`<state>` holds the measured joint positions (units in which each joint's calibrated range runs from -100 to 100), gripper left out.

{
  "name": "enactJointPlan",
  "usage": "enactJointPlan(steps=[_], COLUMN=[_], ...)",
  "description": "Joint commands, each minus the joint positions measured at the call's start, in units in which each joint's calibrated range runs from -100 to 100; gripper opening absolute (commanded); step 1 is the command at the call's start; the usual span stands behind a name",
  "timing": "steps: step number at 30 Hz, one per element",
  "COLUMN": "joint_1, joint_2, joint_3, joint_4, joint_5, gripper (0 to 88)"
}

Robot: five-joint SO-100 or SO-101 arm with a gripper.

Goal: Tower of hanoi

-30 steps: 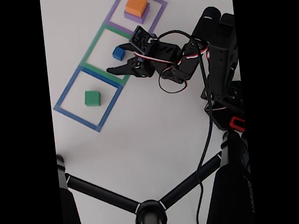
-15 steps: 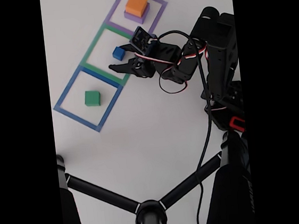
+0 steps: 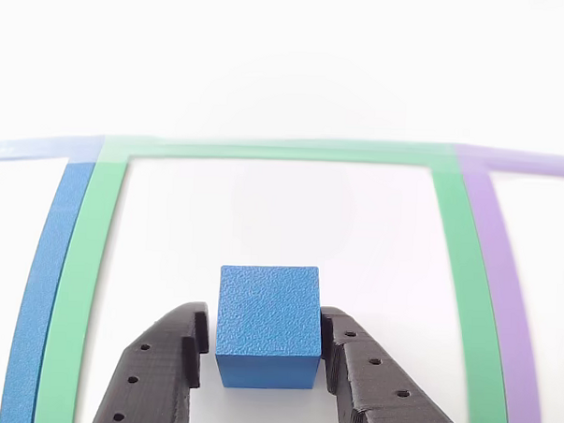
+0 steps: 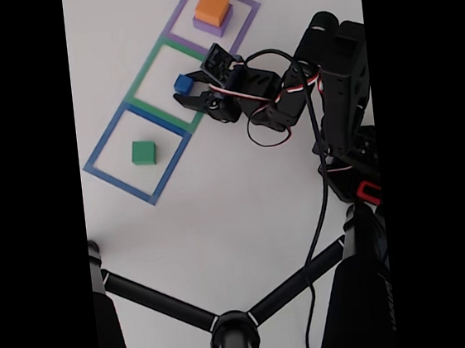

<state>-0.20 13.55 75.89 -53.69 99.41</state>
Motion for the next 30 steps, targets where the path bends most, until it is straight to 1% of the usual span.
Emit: enactJointPlan(steps=[1, 4, 10, 15, 20, 27, 30], joint_1=[-0.5, -0.4, -0.4, -1.0, -1.7, -2.5, -3.2], joint_2=[-0.6, -0.8, -3.3, -10.3, -25.1, -49.2, -55.3], joint_3=[-1.5, -1.5, -1.5, -1.1, -1.6, -3.5, -7.7], joint_4=[-1.6, -1.6, -0.5, 5.5, 21.9, 52.2, 64.1], joint_5=[0.6, 0.6, 0.6, 0.6, 0.6, 0.6, 0.6], gripper=[6.2, 4.6, 4.7, 4.6, 4.3, 4.0, 3.9])
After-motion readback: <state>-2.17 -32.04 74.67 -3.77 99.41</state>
